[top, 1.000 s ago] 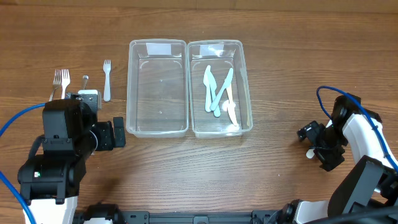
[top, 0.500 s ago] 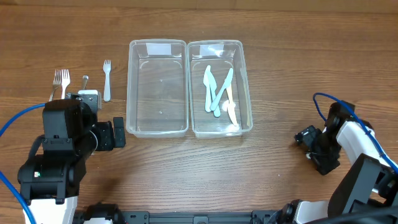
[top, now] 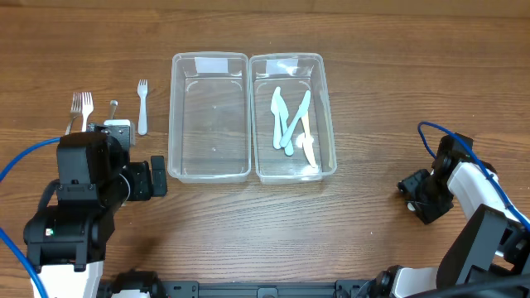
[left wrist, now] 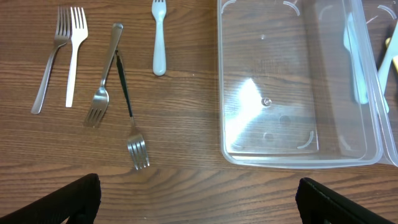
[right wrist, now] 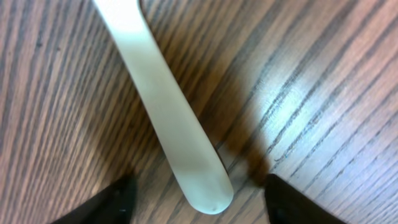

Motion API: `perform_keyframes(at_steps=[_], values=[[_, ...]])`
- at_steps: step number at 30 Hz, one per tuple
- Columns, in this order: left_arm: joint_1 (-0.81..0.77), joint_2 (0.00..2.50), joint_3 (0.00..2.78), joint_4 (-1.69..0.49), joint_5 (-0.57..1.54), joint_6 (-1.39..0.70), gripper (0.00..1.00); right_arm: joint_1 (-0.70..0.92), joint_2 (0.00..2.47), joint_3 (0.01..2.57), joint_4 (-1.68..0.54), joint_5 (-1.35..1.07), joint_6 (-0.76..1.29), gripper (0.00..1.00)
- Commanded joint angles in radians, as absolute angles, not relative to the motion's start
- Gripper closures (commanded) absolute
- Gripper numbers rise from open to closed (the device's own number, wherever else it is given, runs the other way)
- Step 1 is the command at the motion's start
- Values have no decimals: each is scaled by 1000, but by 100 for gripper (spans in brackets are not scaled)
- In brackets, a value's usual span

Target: Pack container

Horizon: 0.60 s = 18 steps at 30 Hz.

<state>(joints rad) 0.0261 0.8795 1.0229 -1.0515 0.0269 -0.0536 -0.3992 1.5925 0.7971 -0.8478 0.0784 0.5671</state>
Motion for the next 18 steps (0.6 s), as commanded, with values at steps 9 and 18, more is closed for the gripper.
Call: perform_keyframes(at_steps=[9, 18], values=[[26, 877, 1046, -1050, 43, -67, 0, -402, 1588, 791, -825, 88, 568, 59], [26, 877, 1046, -1051, 43, -67, 0, -402, 1588, 791, -783, 89, 541, 62]])
